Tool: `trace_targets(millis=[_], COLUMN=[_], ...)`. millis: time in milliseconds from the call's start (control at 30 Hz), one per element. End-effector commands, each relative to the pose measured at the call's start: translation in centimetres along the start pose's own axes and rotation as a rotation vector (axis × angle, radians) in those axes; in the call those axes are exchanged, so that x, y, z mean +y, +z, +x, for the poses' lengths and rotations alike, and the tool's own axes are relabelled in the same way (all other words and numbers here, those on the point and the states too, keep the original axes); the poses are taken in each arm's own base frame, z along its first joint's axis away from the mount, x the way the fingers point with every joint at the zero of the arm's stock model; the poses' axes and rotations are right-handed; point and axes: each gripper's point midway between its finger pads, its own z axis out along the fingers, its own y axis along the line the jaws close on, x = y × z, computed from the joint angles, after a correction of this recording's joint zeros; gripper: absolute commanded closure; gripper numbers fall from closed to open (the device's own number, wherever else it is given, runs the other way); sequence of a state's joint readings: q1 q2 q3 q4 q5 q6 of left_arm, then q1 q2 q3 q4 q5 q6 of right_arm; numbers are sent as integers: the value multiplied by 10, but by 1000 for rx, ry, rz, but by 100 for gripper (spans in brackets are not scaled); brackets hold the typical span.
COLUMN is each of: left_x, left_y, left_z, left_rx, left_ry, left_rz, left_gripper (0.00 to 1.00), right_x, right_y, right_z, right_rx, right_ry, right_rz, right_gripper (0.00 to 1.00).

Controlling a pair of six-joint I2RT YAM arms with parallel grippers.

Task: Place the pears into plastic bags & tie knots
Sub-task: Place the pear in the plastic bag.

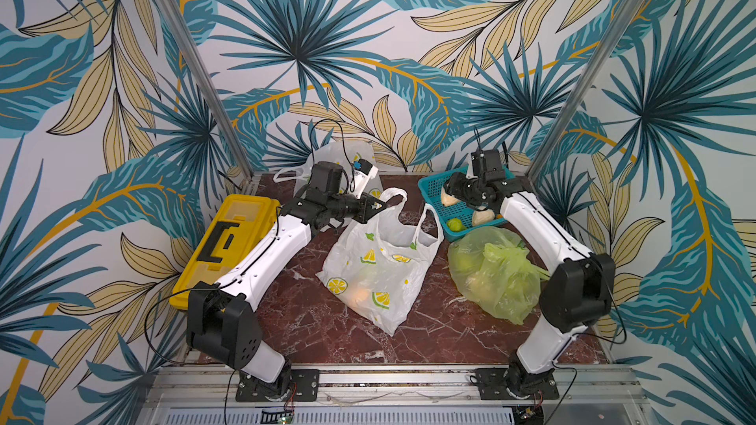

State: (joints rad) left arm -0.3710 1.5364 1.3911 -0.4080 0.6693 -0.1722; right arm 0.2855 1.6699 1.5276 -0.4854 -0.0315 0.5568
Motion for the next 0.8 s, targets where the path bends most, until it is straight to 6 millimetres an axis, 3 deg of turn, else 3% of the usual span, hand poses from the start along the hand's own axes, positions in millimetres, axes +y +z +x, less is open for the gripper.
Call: trace_targets(millis=[0,133,233,333,467,633,767], left_x=[-3,-1,-7,-15,-16,-6,-3], left_y=[-4,-1,1,2,-1,-7,-10], left_z=[-12,-12,-13,-16,-19,-19,-16], left_rx=[-29,-28,-26,-30,-43,-50,-49], left_ry=[18,1,1,11,13,-11,-17], left_rz=[3,-2,6,20,4,-12,-17], left_gripper=[100,100,100,100,100,100,100], right_x=[29,54,80,100,111,129,105], right_y=[-18,-29,-18,6,26,15,-7], right_z=[33,63,84,101,123,142,134], right_rx=[-51,-150,-126,-71,1,89,97], right_ry=[88,241,243,248,207,36,-70], right_rz=[-76,-168,-182,-175,-112,-162,-63], right_gripper=[74,75,75,71,56,23,17])
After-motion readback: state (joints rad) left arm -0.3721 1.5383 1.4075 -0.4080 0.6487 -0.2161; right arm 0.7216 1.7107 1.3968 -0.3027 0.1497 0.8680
